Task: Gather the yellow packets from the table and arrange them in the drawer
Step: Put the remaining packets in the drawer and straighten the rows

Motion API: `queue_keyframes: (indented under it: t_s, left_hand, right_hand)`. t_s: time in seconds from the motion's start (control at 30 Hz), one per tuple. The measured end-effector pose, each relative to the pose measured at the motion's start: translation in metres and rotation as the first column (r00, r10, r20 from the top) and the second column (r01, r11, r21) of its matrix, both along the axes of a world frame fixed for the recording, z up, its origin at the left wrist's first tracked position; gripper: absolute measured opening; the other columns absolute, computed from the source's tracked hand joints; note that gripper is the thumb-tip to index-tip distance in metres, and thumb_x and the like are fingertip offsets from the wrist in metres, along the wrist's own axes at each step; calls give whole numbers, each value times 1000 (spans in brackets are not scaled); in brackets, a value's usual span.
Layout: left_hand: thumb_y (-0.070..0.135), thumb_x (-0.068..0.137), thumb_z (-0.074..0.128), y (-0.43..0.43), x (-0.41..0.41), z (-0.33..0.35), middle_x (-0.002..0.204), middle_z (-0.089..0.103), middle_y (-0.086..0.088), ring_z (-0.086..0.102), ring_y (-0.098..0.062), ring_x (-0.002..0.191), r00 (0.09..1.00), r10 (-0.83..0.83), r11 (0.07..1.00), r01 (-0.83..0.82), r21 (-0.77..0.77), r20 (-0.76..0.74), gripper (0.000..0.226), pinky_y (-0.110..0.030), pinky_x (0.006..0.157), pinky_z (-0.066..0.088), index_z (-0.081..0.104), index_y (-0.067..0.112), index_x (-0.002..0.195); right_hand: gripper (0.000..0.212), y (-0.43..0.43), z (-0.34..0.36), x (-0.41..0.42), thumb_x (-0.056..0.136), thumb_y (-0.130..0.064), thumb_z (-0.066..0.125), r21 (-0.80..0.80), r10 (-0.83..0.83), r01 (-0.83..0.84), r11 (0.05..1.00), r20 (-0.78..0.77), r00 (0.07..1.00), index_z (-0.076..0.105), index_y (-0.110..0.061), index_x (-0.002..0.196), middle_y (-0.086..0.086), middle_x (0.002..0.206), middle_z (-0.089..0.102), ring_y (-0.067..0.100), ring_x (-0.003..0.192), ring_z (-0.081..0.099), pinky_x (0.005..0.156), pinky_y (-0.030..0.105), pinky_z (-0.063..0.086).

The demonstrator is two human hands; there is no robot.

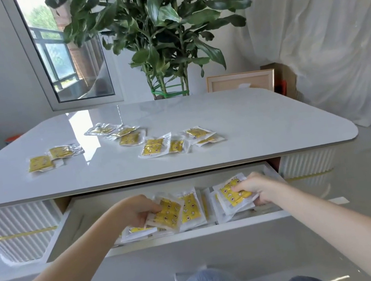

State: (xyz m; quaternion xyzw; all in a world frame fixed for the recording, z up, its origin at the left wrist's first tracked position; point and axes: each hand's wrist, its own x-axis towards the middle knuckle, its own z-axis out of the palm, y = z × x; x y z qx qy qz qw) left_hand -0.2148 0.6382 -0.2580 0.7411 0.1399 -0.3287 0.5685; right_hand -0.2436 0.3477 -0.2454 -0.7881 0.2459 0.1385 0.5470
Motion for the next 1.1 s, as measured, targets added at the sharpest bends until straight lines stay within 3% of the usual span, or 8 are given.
queue_keyframes:
  t_s: [0.13, 0.27, 0.5, 0.7, 0.8, 0.9, 1.0, 1.1]
  left_hand:
    - [-1, 92, 53, -18, 16, -10, 97, 68, -20, 71, -26, 66, 1000, -18, 1000, 18, 8, 14, 34, -41, 63, 59, 48, -9, 125]
    - [-3, 92, 53, -38, 25, -15, 94, 67, -19, 70, -25, 62, 1000, -15, 1000, 16, -13, 25, 29, -40, 56, 60, 49, -9, 120]
    - [-1, 91, 55, -60, 36, -32, 90, 66, -16, 66, -28, 74, 999, -5, 1000, 4, 13, 36, 28, -42, 71, 56, 51, -6, 119]
    - [-4, 89, 56, -83, 40, -37, 106, 64, -22, 64, -31, 82, 998, 8, 1000, -10, 19, 61, 30, -47, 86, 52, 50, -6, 119]
    - [-2, 89, 57, -94, 43, -38, 91, 63, -17, 63, -29, 77, 998, 27, 1000, -28, 14, 58, 25, -47, 92, 50, 51, -4, 113]
    - [-2, 91, 54, -108, 42, -34, 87, 61, -15, 61, -28, 74, 998, 50, 999, -50, -11, 30, 2, -42, 84, 52, 53, -1, 93]
    - [-1, 93, 52, -123, 39, -30, 81, 61, -13, 61, -25, 67, 998, 65, 997, -64, -31, 6, 10, -34, 55, 56, 50, 1, 84]
    - [0, 93, 52, -131, 39, -30, 84, 62, -14, 63, -26, 69, 998, 62, 997, -63, -39, -17, 9, -34, 46, 55, 50, 1, 85]
  right_hand:
    - [41, 8, 4, 10, 90, -6, 64, -89, 10, -8, 996, 15, 1000, 43, 0, 125, 12, 95, 61, 22, 76, 61, 65, 31, 48]
    - [47, 12, 1, 22, 92, -4, 59, -114, 15, -16, 993, -10, 1000, 37, 4, 133, 13, 100, 60, 17, 64, 53, 54, 27, 46]
    - [53, 12, -10, 34, 88, -14, 67, -308, 58, -73, 949, -59, 997, 42, 1, 134, 16, 131, 56, 28, 119, 55, 90, 32, 47]
    - [48, -1, -10, 37, 91, -15, 62, -331, 29, -44, 942, -52, 998, 45, 0, 133, 14, 117, 56, 26, 107, 56, 87, 30, 48]
    - [40, -16, -5, 36, 96, -13, 54, -314, -15, -14, 949, -92, 996, 46, 5, 131, 17, 104, 58, 29, 101, 54, 92, 35, 46]
    - [40, -35, -1, 36, 97, -10, 51, -359, -66, 37, 933, -68, 995, 44, 6, 132, 19, 126, 56, 29, 110, 57, 89, 34, 48]
    - [36, -52, -2, 34, 97, -7, 48, -467, -72, 45, 883, -39, 997, 46, 6, 130, 18, 120, 58, 30, 115, 58, 83, 30, 48]
    - [30, -59, -7, 33, 95, 1, 45, -558, -22, -5, 830, -42, 999, 50, 5, 123, 15, 110, 60, 29, 110, 59, 77, 29, 46]
